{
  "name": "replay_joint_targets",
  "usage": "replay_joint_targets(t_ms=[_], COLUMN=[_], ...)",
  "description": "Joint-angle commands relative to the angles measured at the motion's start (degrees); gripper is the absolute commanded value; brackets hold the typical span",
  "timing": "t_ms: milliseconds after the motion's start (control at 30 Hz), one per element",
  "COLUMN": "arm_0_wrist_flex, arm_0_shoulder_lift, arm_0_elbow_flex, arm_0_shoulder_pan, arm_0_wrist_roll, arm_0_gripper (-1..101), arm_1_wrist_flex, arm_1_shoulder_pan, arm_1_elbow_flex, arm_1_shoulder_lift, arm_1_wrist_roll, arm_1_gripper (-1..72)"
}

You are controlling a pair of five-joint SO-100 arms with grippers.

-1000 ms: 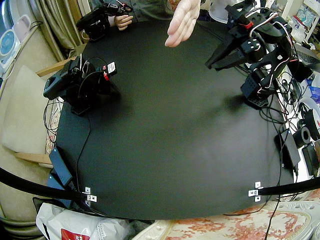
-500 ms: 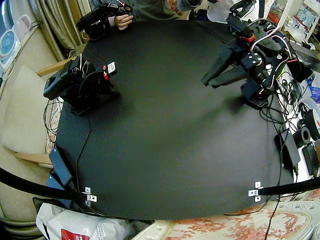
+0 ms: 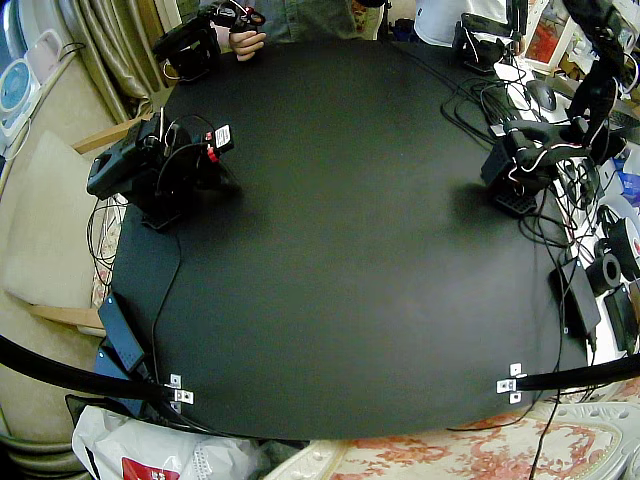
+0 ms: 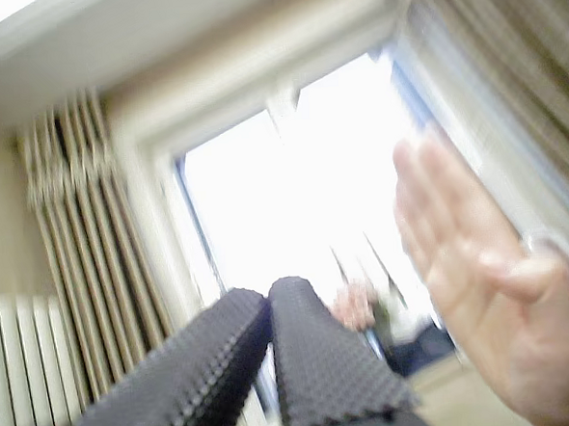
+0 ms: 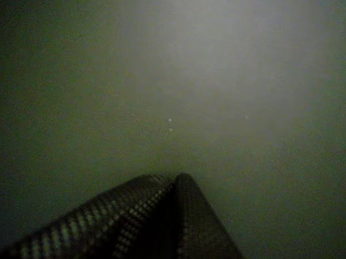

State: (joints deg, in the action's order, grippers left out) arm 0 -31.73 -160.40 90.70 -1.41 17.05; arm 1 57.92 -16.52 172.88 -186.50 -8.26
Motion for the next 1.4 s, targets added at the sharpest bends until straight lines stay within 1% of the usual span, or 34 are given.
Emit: replay_joint_targets(t_ms=[0,33,67,100,133,167,200,233,267,300,333,367,400,433,467,500,533,600,633,700,833,900,967,1033,1067,1100,1133,1167,1200,1233,1267,1300,1333,1367], arm_0_wrist_flex=[2.2,8.7,3.3,-2.2,0.1,5.9,-2.9,-8.9,-8.5,-2.9,-9.0,-26.4,-37.0,-36.7,-25.6,-19.5,-16.9,-17.6,-26.7,-18.7,-11.3,-12.6,-11.7,-11.9,-18.7,-16.0,-12.9,-13.2,-16.3,-27.1,-29.4,-28.5,-22.9,-18.7], arm_0_shoulder_lift=[-4.2,-10.6,-7.8,-3.6,-3.6,-5.2,1.4,6.0,4.9,0.1,4.8,22.4,33.3,29.7,11.5,-0.4,-5.4,2.2,14.5,9.1,6.9,4.5,2.9,0.8,7.4,9.3,6.8,5.6,6.9,16.3,20.4,20.9,17.0,13.8], arm_0_elbow_flex=[4.8,14.4,8.3,3.9,8.1,11.9,-1.1,-8.0,-4.7,4.6,-5.7,-33.1,-49.3,-40.8,-9.9,7.6,16.2,12.3,-2.5,8.6,19.2,18.8,21.9,20.5,9.4,12.0,16.9,16.6,10.6,-5.7,-10.1,-7.4,2.8,7.7], arm_0_shoulder_pan=[5.5,10.9,14.9,15.0,15.6,18.7,21.2,21.3,22.1,22.9,24.3,29.3,31.6,35.2,44.0,49.2,57.0,58.9,62.8,61.3,61.6,62.1,59.8,60.1,60.2,57.3,56.7,56.6,56.8,56.0,52.6,47.8,40.8,37.4], arm_0_wrist_roll=[2.4,2.8,3.7,1.2,0.0,2.2,5.7,5.5,5.2,5.2,7.3,10.9,10.9,12.9,21.7,27.9,35.3,35.8,37.7,34.6,34.8,33.8,30.5,30.9,29.2,24.2,23.5,23.4,23.7,21.6,17.5,12.4,6.5,5.4], arm_0_gripper=[0,0,0,0,0,0,0,0,0,0,1,5,5,7,7,7,7,8,11,11,11,12,7,7,8,0,0,0,4,1,0,0,0,0], arm_1_wrist_flex=[-0.4,-0.4,-0.2,-0.1,-0.1,-0.1,0.0,0.2,0.2,0.2,0.2,0.2,0.2,0.2,0.2,0.1,0.1,0.0,-0.1,0.0,0.2,0.2,0.2,0.2,0.2,0.2,0.1,0.1,0.1,0.1,0.1,0.1,0.1,0.1], arm_1_shoulder_pan=[0.2,0.7,1.1,1.1,1.1,1.4,2.1,1.9,1.7,1.8,1.8,1.8,1.9,1.9,1.9,2.1,2.2,2.2,2.3,2.4,2.5,2.4,2.1,2.0,2.1,1.9,1.9,1.9,1.9,2.0,1.8,1.8,1.6,1.6], arm_1_elbow_flex=[-0.6,-0.6,-0.6,-0.6,-0.6,-0.6,-0.6,-0.6,-0.6,-0.6,-0.6,-0.6,-0.6,-0.6,-0.6,-0.6,-0.6,-0.6,-0.6,-0.6,-0.6,-0.6,-0.6,-0.6,-0.6,-0.6,-0.6,-0.6,-0.6,-0.6,-0.6,-0.6,-0.6,-0.6], arm_1_shoulder_lift=[-1.1,-1.1,-1.1,-1.1,-1.1,-1.1,-1.1,-1.1,-1.1,-1.1,-1.1,-1.1,-1.1,-1.1,-1.1,-1.1,-1.1,-1.1,-1.1,-1.1,-1.1,-1.1,-1.1,-1.1,-1.1,-1.1,-1.1,-1.1,-1.1,-1.1,-1.1,-1.1,-1.1,-1.1], arm_1_wrist_roll=[0.0,0.4,0.7,1.0,1.1,1.1,1.1,1.2,1.2,1.1,1.3,1.3,1.3,1.3,1.5,1.7,1.8,2.0,2.5,2.6,2.2,1.9,1.8,1.8,1.8,1.8,1.8,1.8,1.7,1.6,1.6,1.6,1.5,1.5], arm_1_gripper=[-0.3,-0.3,-0.3,-0.3,-0.3,-0.3,-0.3,-0.3,-0.3,-0.3,-0.3,-0.3,-0.3,-0.3,-0.3,-0.3,-0.3,-0.3,-0.3,-0.3,-0.3,-0.3,-0.3,-0.3,-0.3,-0.3,-0.3,-0.3,-0.3,-0.3,-0.3,-0.3,-0.3,-0.3])
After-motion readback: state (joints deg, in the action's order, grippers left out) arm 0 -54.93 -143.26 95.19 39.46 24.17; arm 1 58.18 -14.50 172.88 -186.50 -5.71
